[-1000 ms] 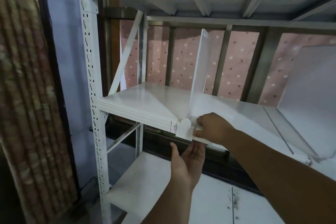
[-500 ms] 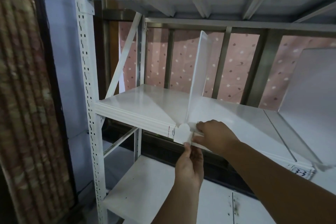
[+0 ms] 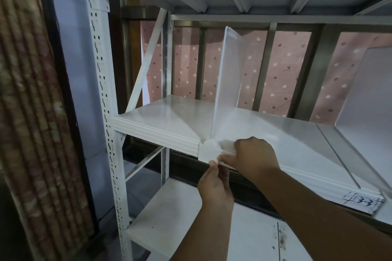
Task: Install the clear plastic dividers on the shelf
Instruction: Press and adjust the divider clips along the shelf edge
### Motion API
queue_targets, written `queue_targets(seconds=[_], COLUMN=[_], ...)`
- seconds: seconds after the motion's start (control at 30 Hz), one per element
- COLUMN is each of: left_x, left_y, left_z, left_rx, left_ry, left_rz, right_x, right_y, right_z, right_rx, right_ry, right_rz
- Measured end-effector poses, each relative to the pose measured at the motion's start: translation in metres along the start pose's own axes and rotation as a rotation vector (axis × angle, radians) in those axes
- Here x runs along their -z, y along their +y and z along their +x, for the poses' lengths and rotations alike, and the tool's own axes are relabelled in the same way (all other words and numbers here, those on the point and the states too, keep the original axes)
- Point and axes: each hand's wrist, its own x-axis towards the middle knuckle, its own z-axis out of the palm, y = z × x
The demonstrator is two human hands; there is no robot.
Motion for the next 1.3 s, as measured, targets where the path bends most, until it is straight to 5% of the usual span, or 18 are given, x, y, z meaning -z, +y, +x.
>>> queue_targets(seconds=[0.47,0.67,0.83,1.3], left_x=[0.007,0.024,0.033,0.020], left_y=[-0.002,-0.017,-0.053,-0.205], left_z=[0.000,-0.025,-0.053,-0.132], left_rx=[-0.003,0.162,0.334,0.713], left_ry=[-0.130,-0.304,-0.295,-0.435], left_rz=[0.136,0.254,0.365,0.416], right_x=[0.010,0.030,0.053,0.113], right_y=[-0.003,0.030,0.069,0.203], right_z=[-0.009,-0.038,-0.089,-0.221], right_rx=[-0.001,0.122,0.059,-0.256], right_ry=[-0.059,-0.287,-0.144,-0.140], right_rz=[0.087,0.383,0.443,0.432])
